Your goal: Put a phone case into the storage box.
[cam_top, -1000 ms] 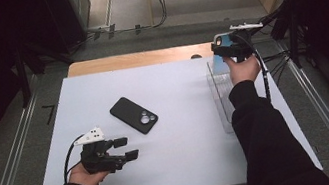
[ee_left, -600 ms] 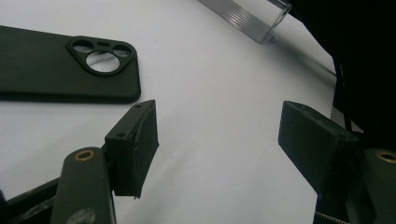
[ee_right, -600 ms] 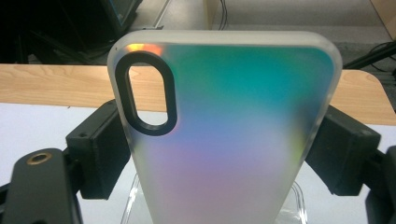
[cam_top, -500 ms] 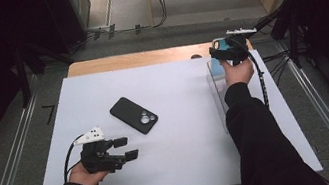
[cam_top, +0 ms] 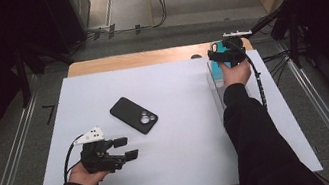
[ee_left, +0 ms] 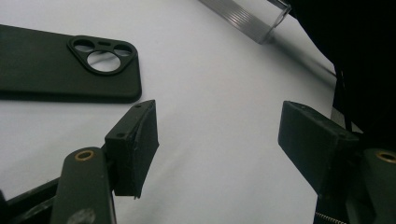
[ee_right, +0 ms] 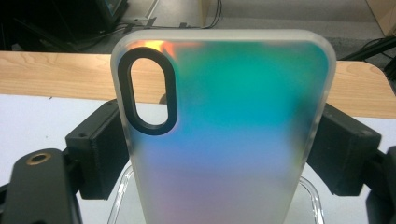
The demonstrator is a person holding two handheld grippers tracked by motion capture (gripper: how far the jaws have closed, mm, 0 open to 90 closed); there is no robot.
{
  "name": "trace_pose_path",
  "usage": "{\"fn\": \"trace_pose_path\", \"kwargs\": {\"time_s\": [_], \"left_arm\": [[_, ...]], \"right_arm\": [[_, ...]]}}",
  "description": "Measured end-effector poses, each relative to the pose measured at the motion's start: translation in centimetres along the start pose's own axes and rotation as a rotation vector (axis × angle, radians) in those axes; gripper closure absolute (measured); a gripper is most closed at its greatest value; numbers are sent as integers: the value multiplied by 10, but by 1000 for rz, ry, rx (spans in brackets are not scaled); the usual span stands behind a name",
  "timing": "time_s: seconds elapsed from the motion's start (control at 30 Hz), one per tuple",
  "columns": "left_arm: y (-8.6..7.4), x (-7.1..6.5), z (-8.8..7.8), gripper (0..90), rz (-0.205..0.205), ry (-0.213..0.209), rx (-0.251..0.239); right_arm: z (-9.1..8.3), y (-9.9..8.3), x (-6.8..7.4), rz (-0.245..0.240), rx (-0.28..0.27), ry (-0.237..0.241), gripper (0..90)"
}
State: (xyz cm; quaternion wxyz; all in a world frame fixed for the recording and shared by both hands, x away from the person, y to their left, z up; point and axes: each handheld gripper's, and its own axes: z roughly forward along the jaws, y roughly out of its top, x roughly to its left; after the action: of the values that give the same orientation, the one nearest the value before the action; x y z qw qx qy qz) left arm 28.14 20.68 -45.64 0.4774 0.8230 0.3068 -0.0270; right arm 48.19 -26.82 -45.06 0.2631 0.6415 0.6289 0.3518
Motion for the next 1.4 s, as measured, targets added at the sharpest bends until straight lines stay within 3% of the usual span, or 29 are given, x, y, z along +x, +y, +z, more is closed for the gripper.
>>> {"fn": "trace_pose_path", "kwargs": {"time_s": [0.3,0.67,1.03,1.13,1.4], "left_arm": [[0,0,0,294,-2,0,-2],[0,0,0,294,-1,-1,-5],[0,0,0,294,-2,1,-1],[0,1,1,294,-4,-1,-1],[1,1,1,294,-15,1,4]], "right_arm": [[-1,-1,1,9,11,-6,137],[-1,-1,4,-42,20,0,103],[-4,1,3,-34,3,16,82],[-10,3,2,-35,-7,47,3],[-30,8,-3,-20,23,95,0]]}}
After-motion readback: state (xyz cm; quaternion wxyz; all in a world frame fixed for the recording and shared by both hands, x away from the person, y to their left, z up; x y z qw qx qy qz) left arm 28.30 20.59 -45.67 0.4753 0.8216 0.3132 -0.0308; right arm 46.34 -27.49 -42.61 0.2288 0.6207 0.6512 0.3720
